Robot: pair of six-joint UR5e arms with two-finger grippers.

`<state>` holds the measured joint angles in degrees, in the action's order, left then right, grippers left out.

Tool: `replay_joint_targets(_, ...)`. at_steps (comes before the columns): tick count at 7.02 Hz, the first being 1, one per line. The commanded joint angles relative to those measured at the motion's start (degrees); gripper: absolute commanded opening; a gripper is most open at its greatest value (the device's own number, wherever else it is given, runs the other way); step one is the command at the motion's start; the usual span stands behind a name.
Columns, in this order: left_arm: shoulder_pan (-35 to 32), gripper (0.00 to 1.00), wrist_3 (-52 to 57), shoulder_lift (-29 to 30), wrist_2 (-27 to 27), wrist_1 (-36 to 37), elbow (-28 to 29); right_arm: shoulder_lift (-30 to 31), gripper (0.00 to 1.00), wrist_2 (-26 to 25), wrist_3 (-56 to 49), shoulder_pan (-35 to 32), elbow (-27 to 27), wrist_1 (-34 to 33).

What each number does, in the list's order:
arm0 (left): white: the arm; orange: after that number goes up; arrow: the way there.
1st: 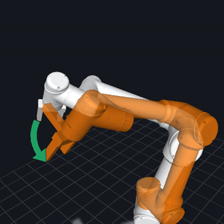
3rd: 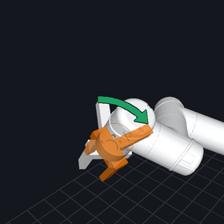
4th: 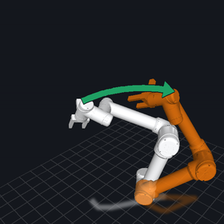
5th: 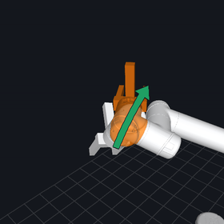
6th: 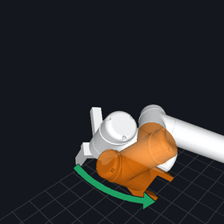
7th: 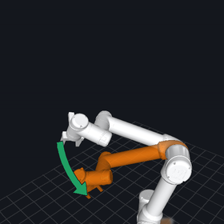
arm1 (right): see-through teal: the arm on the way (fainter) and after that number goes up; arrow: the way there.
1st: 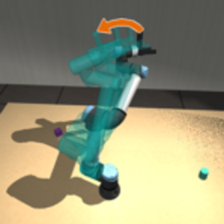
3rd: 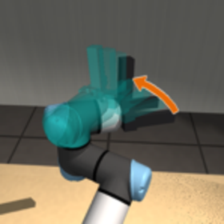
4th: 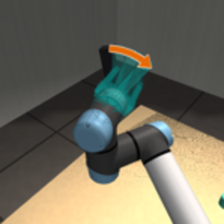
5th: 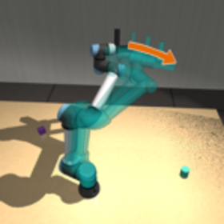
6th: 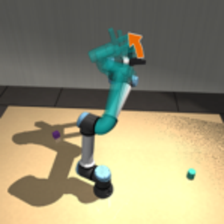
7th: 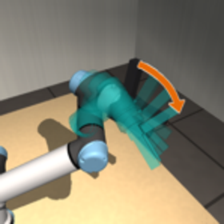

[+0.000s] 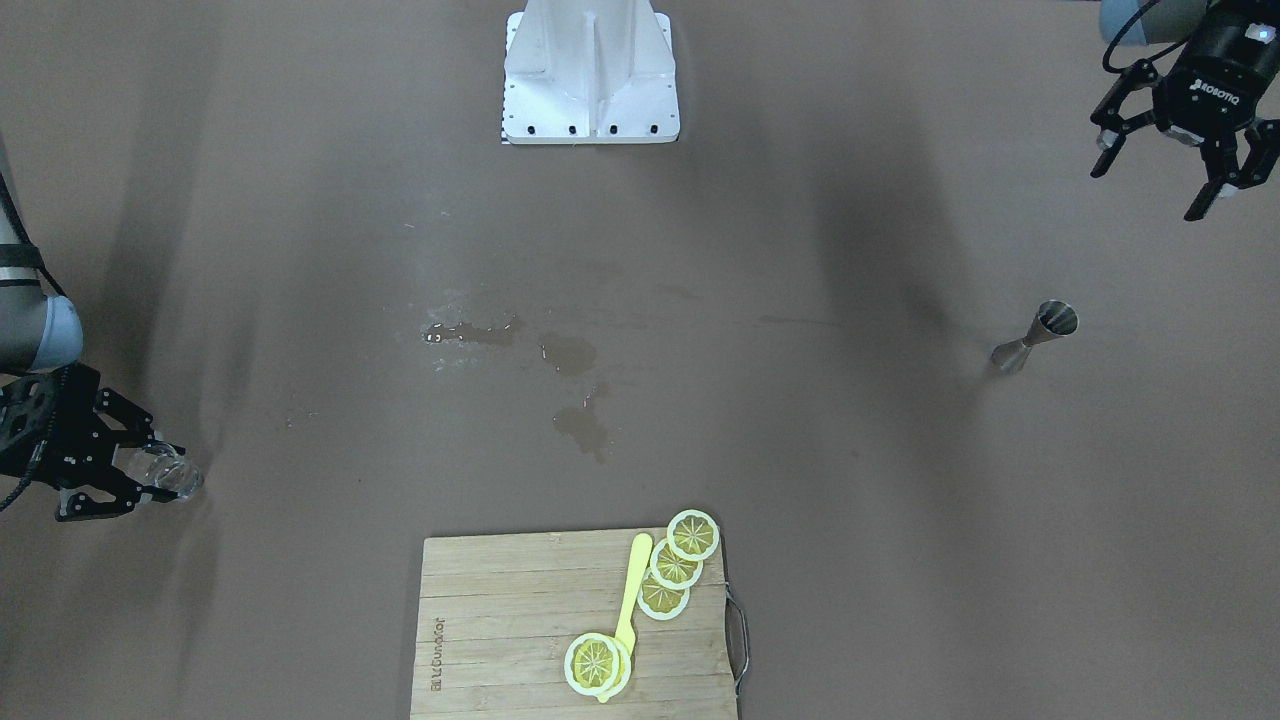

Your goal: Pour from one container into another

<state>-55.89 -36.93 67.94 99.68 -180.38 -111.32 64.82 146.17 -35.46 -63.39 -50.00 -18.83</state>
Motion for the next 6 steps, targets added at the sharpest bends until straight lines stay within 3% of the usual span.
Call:
replay_joint_targets(1,6.2,0.98,0.6,-6.1,-7.9,-6.2,-0.4,0.0,0.0,0.2,0.0,-1.2,-0.1,-0.5)
replay_joint_targets(3,17.1,0.98,0.6,-8.2,-21.3,-15.3,3.7,-0.7,0.0,0.7,0.4,-2.6,-0.4,-1.4)
replay_joint_targets(6,25.5,0.98,0.8,-9.9,-29.1,-20.3,7.8,-1.2,0.0,0.3,2.2,-3.7,-4.7,-3.8)
